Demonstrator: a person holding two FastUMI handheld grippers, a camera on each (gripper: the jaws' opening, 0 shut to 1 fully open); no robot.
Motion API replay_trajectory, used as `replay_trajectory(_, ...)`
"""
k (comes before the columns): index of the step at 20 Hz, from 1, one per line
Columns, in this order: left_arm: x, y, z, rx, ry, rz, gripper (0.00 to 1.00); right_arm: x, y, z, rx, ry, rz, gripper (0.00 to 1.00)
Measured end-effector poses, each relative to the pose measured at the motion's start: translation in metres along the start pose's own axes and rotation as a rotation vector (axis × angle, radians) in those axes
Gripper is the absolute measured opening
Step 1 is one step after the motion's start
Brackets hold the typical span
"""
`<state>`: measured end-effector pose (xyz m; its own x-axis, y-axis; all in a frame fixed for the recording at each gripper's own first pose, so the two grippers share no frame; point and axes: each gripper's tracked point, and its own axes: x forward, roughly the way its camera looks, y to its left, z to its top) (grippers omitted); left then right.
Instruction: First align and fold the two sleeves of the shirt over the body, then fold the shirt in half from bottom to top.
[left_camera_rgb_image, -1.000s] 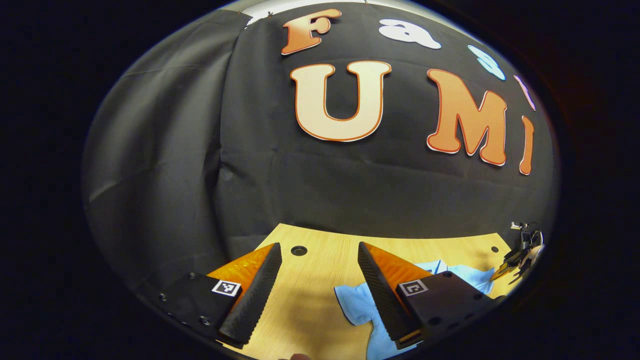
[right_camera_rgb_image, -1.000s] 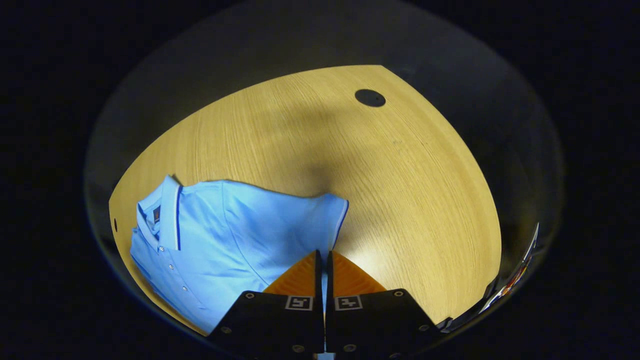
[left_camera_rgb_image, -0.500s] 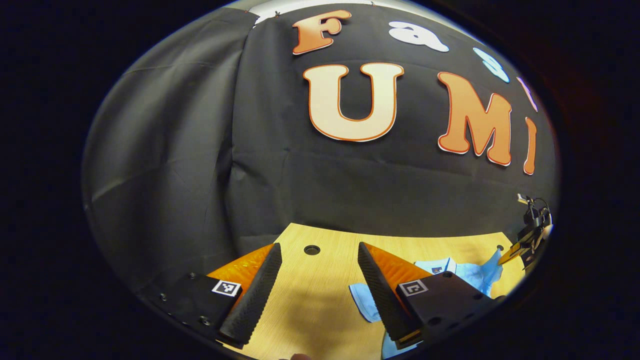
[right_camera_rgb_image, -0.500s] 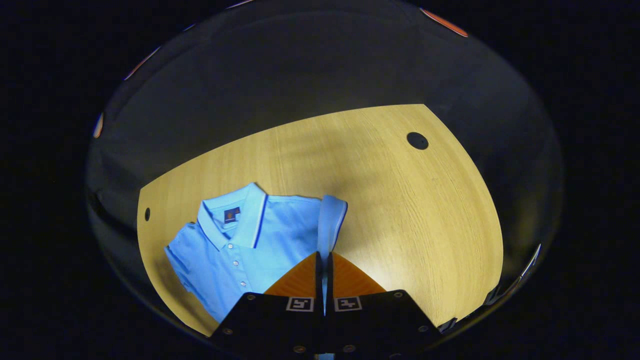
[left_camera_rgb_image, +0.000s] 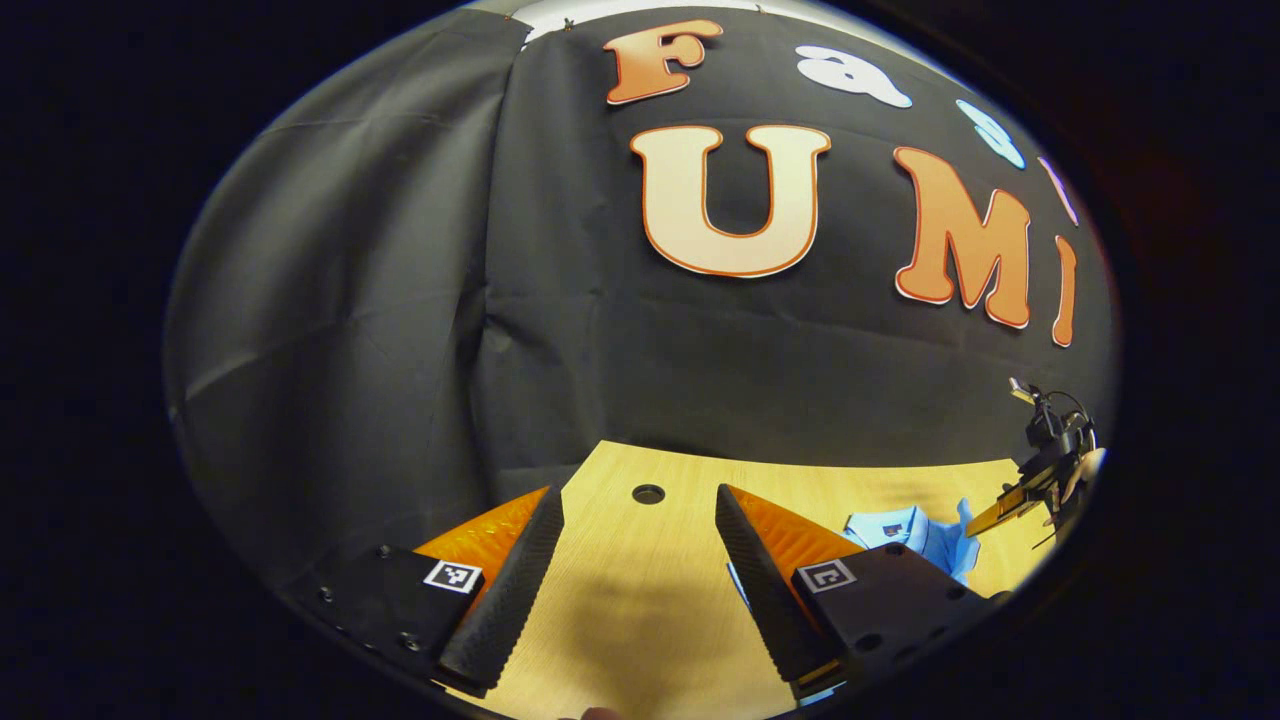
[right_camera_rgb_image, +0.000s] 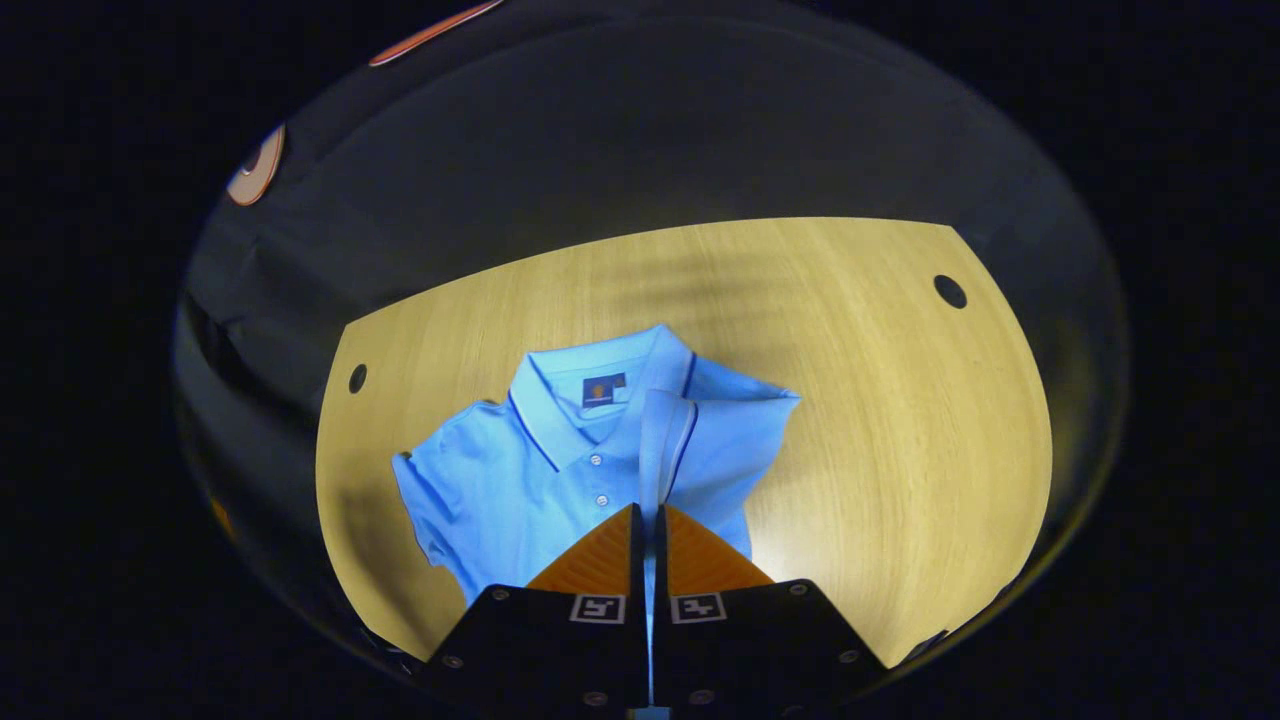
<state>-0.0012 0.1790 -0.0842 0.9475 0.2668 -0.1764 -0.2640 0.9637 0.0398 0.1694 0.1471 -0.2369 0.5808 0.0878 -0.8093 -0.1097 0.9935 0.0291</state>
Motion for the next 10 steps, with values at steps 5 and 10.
replay_trajectory(5, 0.004, 0.014, -0.012, -0.008, 0.029, 0.010, 0.99, 0.016, 0.037, -0.017, -0.023, 0.033, 0.055, 0.12)
replay_trajectory(10, 0.007, 0.008, -0.017, -0.010, 0.050, -0.008, 1.00, 0.006, 0.048, -0.016, -0.037, -0.011, 0.075, 0.71)
